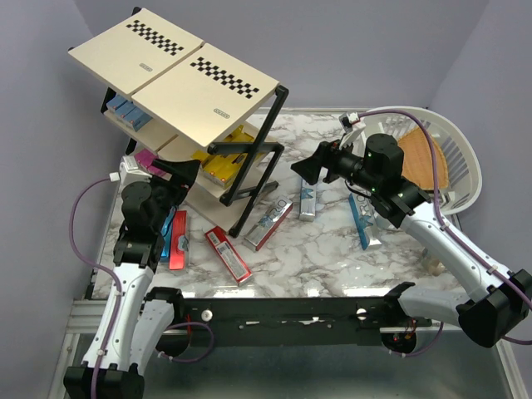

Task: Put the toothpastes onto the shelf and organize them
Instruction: Adjust the shelf at the center of the board.

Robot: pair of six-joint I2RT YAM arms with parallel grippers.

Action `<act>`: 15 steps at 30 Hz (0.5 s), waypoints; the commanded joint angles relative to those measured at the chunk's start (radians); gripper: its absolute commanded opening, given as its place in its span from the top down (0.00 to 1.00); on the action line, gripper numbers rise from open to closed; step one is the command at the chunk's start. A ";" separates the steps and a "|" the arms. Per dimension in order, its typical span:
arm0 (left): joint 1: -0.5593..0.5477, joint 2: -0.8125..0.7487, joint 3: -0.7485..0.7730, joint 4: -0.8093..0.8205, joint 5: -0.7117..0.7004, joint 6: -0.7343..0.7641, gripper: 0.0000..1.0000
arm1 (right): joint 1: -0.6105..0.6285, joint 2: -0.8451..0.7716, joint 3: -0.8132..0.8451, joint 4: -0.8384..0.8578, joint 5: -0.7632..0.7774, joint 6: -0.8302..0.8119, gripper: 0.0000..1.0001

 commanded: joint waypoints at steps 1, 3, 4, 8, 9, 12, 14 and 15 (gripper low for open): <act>0.006 0.032 -0.011 0.060 0.065 -0.036 0.11 | -0.001 -0.017 -0.015 -0.024 0.037 -0.024 0.15; 0.005 0.043 -0.019 0.086 0.089 -0.048 0.11 | 0.000 -0.020 -0.017 -0.024 0.046 -0.025 0.15; 0.005 0.058 -0.020 0.118 0.099 -0.059 0.11 | -0.001 -0.020 -0.017 -0.024 0.048 -0.025 0.15; 0.005 0.098 -0.019 0.166 0.129 -0.068 0.11 | -0.001 -0.019 -0.017 -0.025 0.050 -0.025 0.15; 0.005 0.107 -0.019 0.180 0.146 -0.071 0.11 | -0.001 -0.019 -0.017 -0.027 0.051 -0.027 0.15; 0.005 0.144 -0.013 0.224 0.163 -0.077 0.11 | -0.001 -0.020 -0.015 -0.028 0.060 -0.031 0.15; 0.003 0.172 -0.008 0.257 0.168 -0.076 0.11 | -0.003 -0.022 -0.018 -0.030 0.066 -0.030 0.15; 0.003 0.182 -0.005 0.269 0.168 -0.074 0.11 | -0.001 -0.023 -0.018 -0.030 0.073 -0.030 0.15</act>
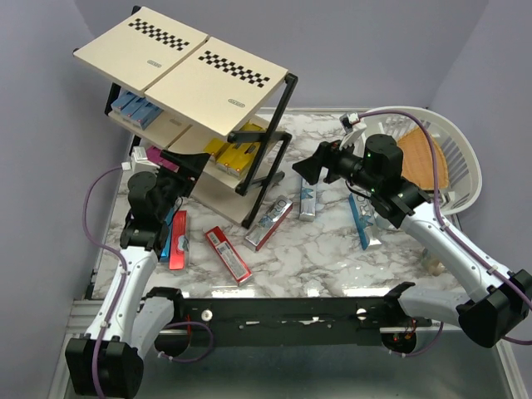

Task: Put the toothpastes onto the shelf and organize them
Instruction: Adjust the shelf at the center of the board.

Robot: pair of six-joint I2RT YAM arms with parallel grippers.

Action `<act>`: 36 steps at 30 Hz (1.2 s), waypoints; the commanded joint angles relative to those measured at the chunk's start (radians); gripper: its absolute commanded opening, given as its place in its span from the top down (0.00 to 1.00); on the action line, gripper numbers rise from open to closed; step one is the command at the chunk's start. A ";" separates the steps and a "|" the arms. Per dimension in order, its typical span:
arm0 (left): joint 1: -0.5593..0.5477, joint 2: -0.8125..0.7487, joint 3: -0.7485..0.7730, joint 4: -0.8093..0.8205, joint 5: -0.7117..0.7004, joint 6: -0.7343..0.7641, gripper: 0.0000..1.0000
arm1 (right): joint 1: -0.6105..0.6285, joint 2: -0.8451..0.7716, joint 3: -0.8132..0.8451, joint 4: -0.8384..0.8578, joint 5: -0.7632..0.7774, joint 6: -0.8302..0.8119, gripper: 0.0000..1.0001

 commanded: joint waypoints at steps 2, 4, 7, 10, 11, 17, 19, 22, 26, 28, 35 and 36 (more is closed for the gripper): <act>-0.001 0.077 0.009 0.145 0.049 -0.010 0.12 | -0.003 -0.027 -0.018 -0.015 0.043 -0.022 0.15; -0.006 0.122 0.019 0.185 0.057 -0.010 0.11 | -0.001 -0.031 -0.019 -0.018 0.052 -0.025 0.15; -0.023 0.184 0.048 0.231 0.068 -0.010 0.11 | -0.001 -0.040 -0.024 -0.026 0.071 -0.030 0.15; -0.046 0.238 0.077 0.268 0.063 -0.006 0.12 | -0.001 -0.053 -0.029 -0.038 0.091 -0.039 0.15; -0.053 0.251 0.089 0.279 0.058 -0.004 0.12 | -0.003 -0.062 -0.029 -0.042 0.094 -0.041 0.15; -0.113 0.353 0.150 0.333 0.031 0.025 0.12 | -0.001 -0.100 -0.059 -0.072 0.138 -0.061 0.15; -0.130 0.392 0.163 0.362 0.022 0.030 0.12 | -0.001 -0.116 -0.065 -0.084 0.155 -0.067 0.15; -0.147 0.441 0.192 0.388 0.011 0.031 0.13 | -0.001 -0.135 -0.081 -0.096 0.174 -0.071 0.15; -0.181 0.490 0.242 0.405 0.009 0.037 0.13 | -0.003 -0.155 -0.099 -0.107 0.197 -0.078 0.15; -0.189 0.495 0.256 0.394 0.009 0.059 0.13 | -0.001 -0.159 -0.102 -0.115 0.206 -0.084 0.15; -0.202 0.372 0.261 0.314 -0.064 0.192 0.13 | -0.003 -0.180 -0.110 -0.131 0.226 -0.096 0.15; -0.204 0.355 0.261 0.305 -0.084 0.209 0.13 | -0.003 -0.183 -0.110 -0.133 0.227 -0.095 0.15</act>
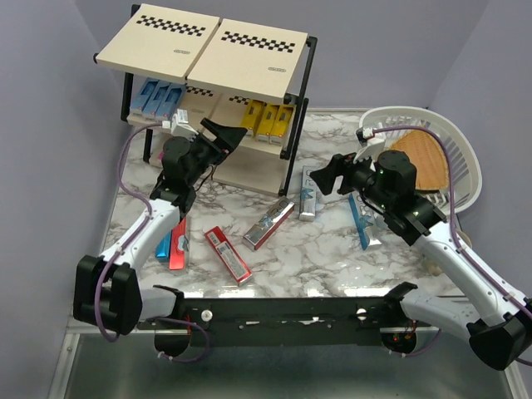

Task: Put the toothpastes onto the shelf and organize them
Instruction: Adjust the shelf at the center of the board, then adjust the toothpaste on the shelf.

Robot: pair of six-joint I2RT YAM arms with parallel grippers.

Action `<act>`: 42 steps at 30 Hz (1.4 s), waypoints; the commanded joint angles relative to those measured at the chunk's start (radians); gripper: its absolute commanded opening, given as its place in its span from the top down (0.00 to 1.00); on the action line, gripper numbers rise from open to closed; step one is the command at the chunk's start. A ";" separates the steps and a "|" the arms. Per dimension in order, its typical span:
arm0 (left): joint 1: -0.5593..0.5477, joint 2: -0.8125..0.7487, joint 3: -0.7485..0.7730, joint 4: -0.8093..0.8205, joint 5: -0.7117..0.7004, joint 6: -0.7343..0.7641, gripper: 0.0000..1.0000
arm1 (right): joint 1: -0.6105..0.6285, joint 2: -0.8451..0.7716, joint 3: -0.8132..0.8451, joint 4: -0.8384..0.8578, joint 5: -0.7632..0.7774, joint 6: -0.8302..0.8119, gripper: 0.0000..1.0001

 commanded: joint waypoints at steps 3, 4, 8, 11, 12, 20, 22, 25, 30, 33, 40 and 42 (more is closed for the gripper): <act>-0.009 -0.146 0.032 -0.048 -0.173 0.159 0.16 | -0.003 -0.027 -0.019 -0.037 0.045 -0.022 0.15; -0.009 -0.137 0.040 -0.060 -0.200 0.173 0.17 | -0.001 -0.029 -0.019 -0.037 0.045 -0.022 0.15; -0.008 -0.064 0.092 -0.033 -0.217 0.228 0.23 | -0.003 -0.027 -0.018 -0.037 0.048 -0.026 0.15; -0.008 0.004 0.108 0.050 -0.220 0.225 0.28 | -0.003 -0.027 -0.016 -0.042 0.052 -0.032 0.15; -0.008 0.021 0.111 0.070 -0.220 0.216 0.30 | -0.003 -0.029 -0.016 -0.042 0.055 -0.034 0.15; -0.011 0.160 0.164 0.147 -0.223 0.133 0.34 | -0.003 -0.042 -0.028 -0.047 0.071 -0.039 0.15; -0.012 0.188 0.178 0.157 -0.217 0.122 0.34 | -0.003 -0.044 -0.030 -0.050 0.071 -0.037 0.15; -0.020 0.225 0.200 0.165 -0.210 0.104 0.35 | -0.003 -0.045 -0.033 -0.051 0.071 -0.037 0.15; -0.028 0.271 0.203 0.191 -0.184 0.064 0.41 | -0.003 -0.050 -0.033 -0.057 0.071 -0.043 0.15; -0.034 0.297 0.220 0.188 -0.181 0.052 0.41 | -0.003 -0.052 -0.036 -0.060 0.071 -0.046 0.15; -0.032 0.355 0.273 0.135 -0.145 0.067 0.41 | -0.003 -0.056 -0.044 -0.065 0.071 -0.045 0.15; -0.032 0.361 0.270 0.133 -0.139 0.065 0.41 | -0.003 -0.058 -0.044 -0.065 0.071 -0.043 0.15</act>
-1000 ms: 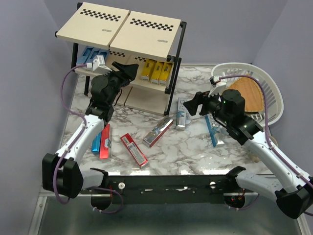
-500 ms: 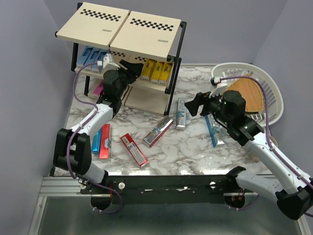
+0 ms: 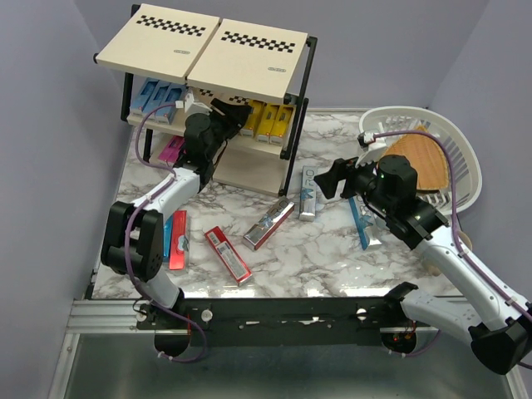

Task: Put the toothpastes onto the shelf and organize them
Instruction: Adjust the toothpaste on the shelf.

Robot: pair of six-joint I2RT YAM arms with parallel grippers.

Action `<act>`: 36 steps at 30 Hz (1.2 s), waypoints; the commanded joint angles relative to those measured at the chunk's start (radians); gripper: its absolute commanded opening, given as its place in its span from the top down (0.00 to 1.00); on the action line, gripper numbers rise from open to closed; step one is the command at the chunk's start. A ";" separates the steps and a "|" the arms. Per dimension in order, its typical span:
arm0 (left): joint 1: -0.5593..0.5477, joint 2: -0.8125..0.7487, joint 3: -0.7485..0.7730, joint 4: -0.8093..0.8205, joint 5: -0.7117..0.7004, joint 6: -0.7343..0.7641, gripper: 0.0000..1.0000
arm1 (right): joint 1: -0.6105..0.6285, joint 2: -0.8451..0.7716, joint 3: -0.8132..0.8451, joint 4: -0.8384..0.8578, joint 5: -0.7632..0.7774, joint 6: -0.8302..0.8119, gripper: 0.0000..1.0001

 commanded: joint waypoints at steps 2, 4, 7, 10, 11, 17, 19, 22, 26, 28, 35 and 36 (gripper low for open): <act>-0.006 0.029 0.022 -0.020 0.039 0.007 0.41 | -0.003 -0.023 -0.014 -0.031 0.024 -0.017 0.15; -0.006 0.033 0.024 -0.023 0.063 -0.002 0.41 | -0.003 -0.022 -0.017 -0.031 0.024 -0.017 0.15; -0.009 0.034 0.021 -0.017 0.093 -0.012 0.45 | -0.003 -0.020 -0.015 -0.031 0.024 -0.015 0.15; -0.016 0.028 0.015 -0.020 0.114 -0.009 0.47 | -0.003 -0.017 -0.015 -0.029 0.024 -0.011 0.15; -0.016 0.026 0.012 -0.022 0.126 -0.008 0.48 | -0.003 -0.015 -0.015 -0.028 0.024 -0.011 0.15; -0.016 0.025 -0.001 -0.016 0.156 0.006 0.51 | -0.003 -0.009 -0.014 -0.026 0.024 -0.014 0.15; -0.016 0.025 0.002 -0.023 0.162 0.014 0.51 | -0.003 -0.006 -0.012 -0.026 0.023 -0.015 0.15; -0.014 0.011 0.005 -0.040 0.142 0.033 0.50 | -0.003 -0.005 -0.011 -0.026 0.023 -0.014 0.15; -0.002 -0.036 0.009 -0.077 0.104 0.072 0.48 | -0.003 -0.006 -0.009 -0.026 0.024 -0.015 0.15; 0.009 -0.058 -0.011 -0.073 0.093 0.069 0.46 | -0.003 -0.006 -0.012 -0.026 0.024 -0.015 0.15; 0.043 -0.188 -0.065 -0.125 0.061 0.124 0.39 | -0.003 -0.002 -0.006 -0.031 0.053 -0.009 0.15; 0.044 -0.208 -0.079 -0.138 0.058 0.138 0.39 | -0.003 0.003 -0.005 -0.036 0.056 -0.008 0.15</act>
